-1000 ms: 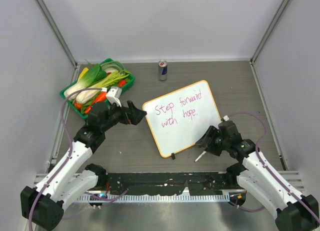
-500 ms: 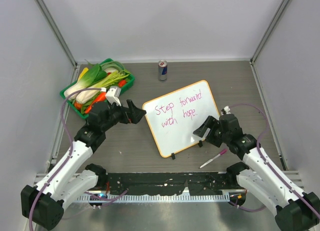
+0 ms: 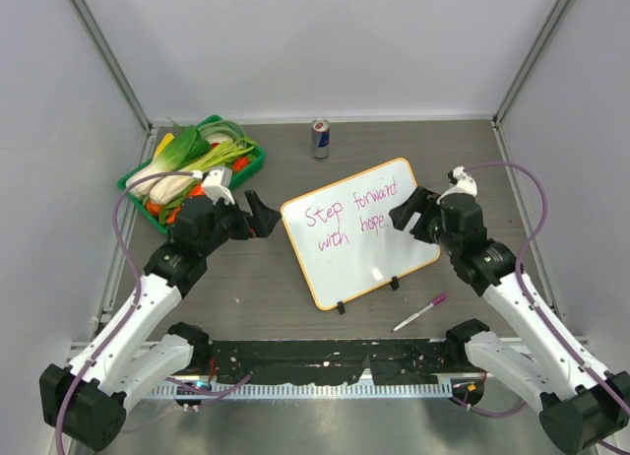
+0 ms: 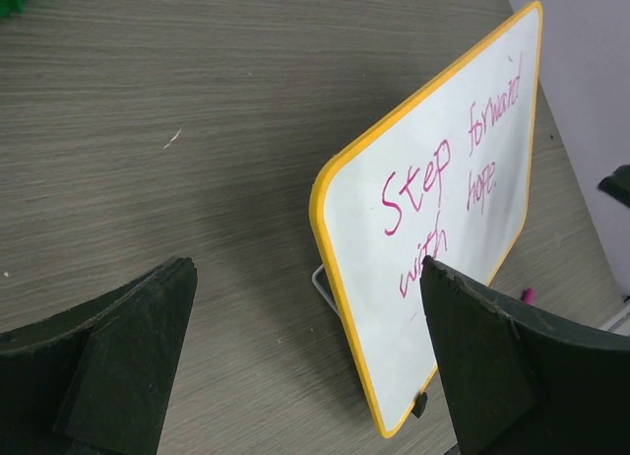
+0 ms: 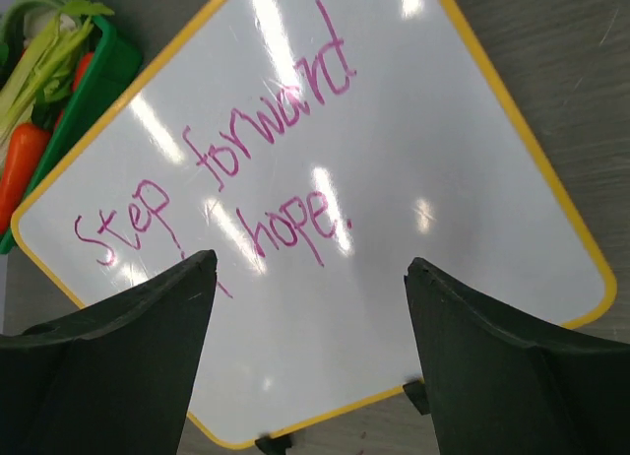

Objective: Write a sentence on the whiteboard
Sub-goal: Reset both arms

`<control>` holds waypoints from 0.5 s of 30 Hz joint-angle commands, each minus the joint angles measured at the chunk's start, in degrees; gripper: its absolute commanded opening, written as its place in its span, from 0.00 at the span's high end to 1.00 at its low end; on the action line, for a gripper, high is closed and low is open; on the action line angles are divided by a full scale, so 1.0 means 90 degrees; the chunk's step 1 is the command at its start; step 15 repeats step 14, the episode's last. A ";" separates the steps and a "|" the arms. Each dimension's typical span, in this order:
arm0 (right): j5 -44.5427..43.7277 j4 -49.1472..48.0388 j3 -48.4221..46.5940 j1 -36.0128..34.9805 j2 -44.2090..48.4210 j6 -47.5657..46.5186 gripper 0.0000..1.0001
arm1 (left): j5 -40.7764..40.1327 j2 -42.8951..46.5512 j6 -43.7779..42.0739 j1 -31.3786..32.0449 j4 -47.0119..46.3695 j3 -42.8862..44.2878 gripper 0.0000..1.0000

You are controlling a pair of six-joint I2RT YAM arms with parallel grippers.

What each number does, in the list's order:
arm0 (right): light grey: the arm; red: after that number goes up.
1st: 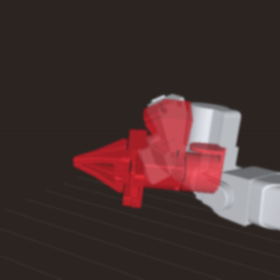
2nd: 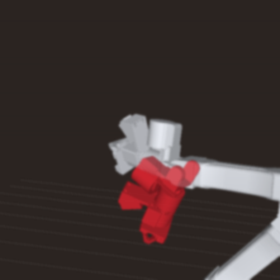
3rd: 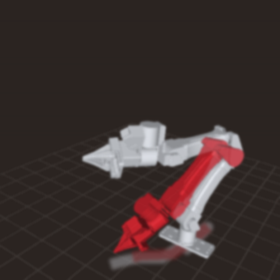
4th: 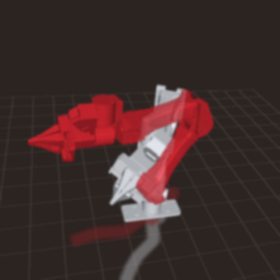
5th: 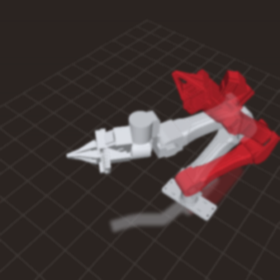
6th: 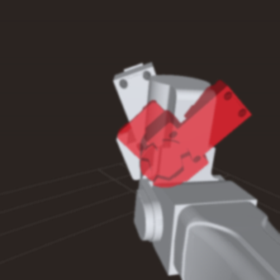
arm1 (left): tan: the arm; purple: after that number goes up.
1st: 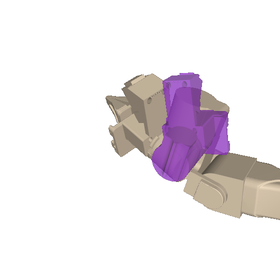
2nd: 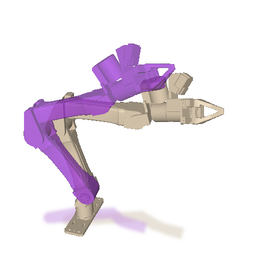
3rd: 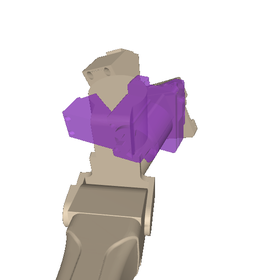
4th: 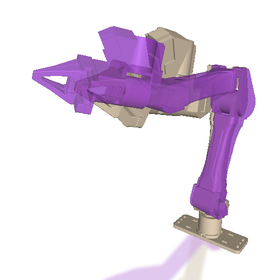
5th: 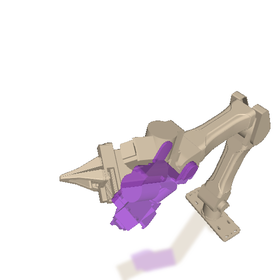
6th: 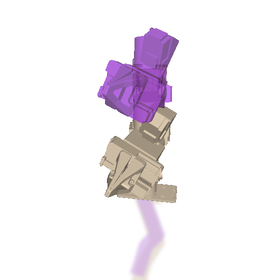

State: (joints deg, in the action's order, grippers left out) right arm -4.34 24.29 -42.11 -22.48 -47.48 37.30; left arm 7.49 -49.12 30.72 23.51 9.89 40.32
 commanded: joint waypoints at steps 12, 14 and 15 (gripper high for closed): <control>-0.1597 -0.1224 -0.0898 0.0008 -0.0475 -0.2025 0.00 | -0.0773 -0.0226 -0.0063 0.0005 0.0308 0.0355 0.00; -0.1869 -0.1351 -0.0713 0.0008 -0.0622 -0.2074 0.00 | -0.0976 -0.0119 -0.0239 0.0005 0.0171 0.0238 0.00; -0.1869 -0.1351 -0.0713 0.0008 -0.0622 -0.2074 0.00 | -0.0976 -0.0119 -0.0239 0.0005 0.0171 0.0238 0.00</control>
